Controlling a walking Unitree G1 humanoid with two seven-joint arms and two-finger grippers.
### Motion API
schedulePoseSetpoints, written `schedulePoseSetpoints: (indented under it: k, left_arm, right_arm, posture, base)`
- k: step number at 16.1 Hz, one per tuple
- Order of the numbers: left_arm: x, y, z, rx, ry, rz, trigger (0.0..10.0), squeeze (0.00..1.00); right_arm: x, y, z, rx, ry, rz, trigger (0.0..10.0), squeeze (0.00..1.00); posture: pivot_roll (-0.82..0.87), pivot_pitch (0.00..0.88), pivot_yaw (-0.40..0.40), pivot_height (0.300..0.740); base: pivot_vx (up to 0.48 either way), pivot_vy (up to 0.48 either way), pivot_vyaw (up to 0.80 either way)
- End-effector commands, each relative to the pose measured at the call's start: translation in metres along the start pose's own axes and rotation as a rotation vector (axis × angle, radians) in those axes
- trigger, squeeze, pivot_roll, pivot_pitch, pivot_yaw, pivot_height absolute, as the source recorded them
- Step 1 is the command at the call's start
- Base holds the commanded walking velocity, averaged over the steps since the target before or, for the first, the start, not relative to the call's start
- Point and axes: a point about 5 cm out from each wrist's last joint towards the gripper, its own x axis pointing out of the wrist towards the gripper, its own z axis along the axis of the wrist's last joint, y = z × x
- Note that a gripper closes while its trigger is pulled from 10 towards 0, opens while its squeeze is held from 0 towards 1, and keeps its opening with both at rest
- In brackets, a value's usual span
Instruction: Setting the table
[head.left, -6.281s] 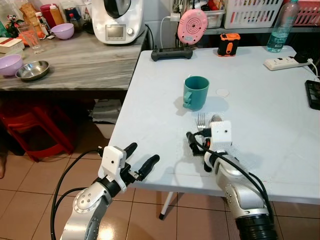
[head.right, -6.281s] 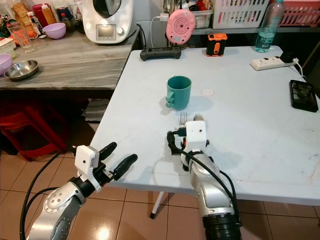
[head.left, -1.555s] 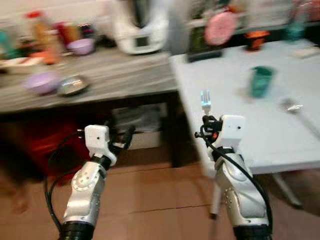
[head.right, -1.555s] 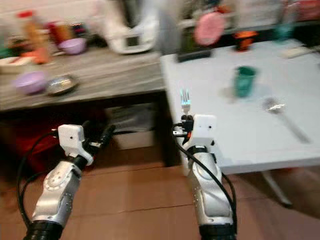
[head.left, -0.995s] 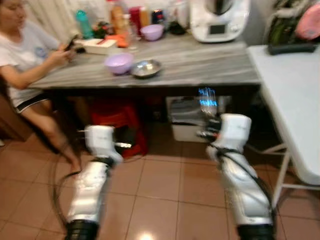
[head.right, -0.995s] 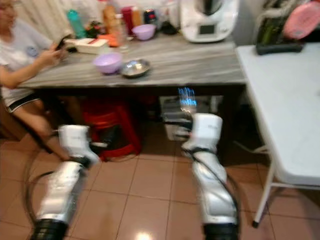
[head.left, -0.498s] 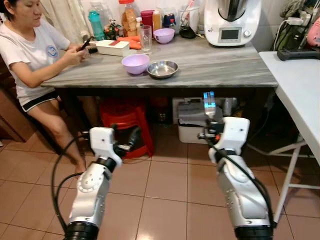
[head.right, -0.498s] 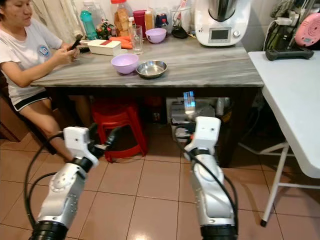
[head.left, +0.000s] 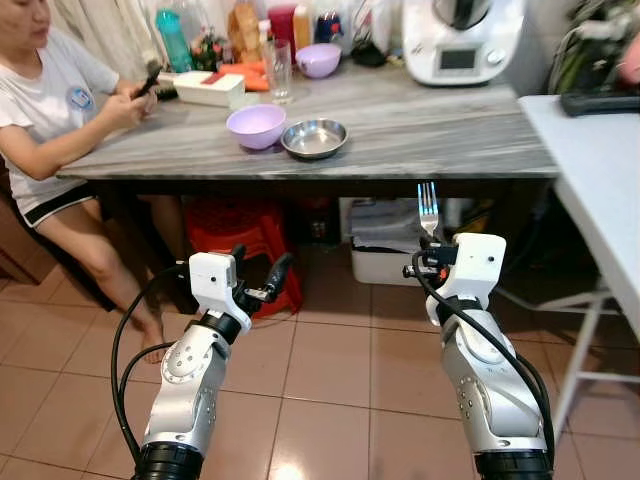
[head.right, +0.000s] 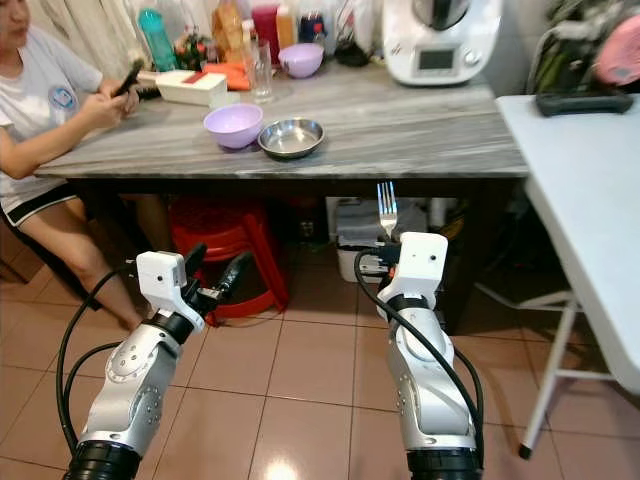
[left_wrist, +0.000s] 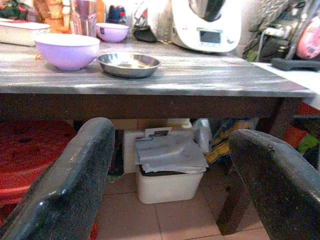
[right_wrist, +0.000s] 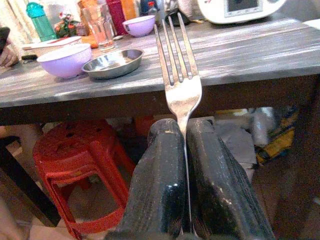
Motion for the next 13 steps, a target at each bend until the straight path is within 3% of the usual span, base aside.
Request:
schedulePoseSetpoints:
  k: [1,11,13]
  left_arm:
    - [0.0001,0.0004,0.0037,0.009,-0.008,-0.010,10.0,0.00]
    - [0.0009,-0.0054,0.0015,-0.007,-0.005,-0.024,10.0,0.00]
    - [0.0015,-0.0070,0.0010,-0.011,-0.004,-0.030,10.0,0.00]
  right_arm:
    - [0.0008,0.0057,0.0048,-0.005,-0.026,0.024,10.0,0.00]
    - [-0.0001,0.0069,0.0044,-0.013,-0.025,0.036,10.0,0.00]
    - [0.0003,0.0065,0.0040,-0.014,-0.025,0.035,10.0,0.00]
  posture:
    - [-0.08,0.000,0.100,0.740]
    - [-0.09,0.000,0.096,0.740]
    - [-0.09,0.000,0.096,0.740]
  base:
    - [0.465,0.000,0.00]
    - [0.468,0.000,0.00]
    - [0.469,0.000,0.48]
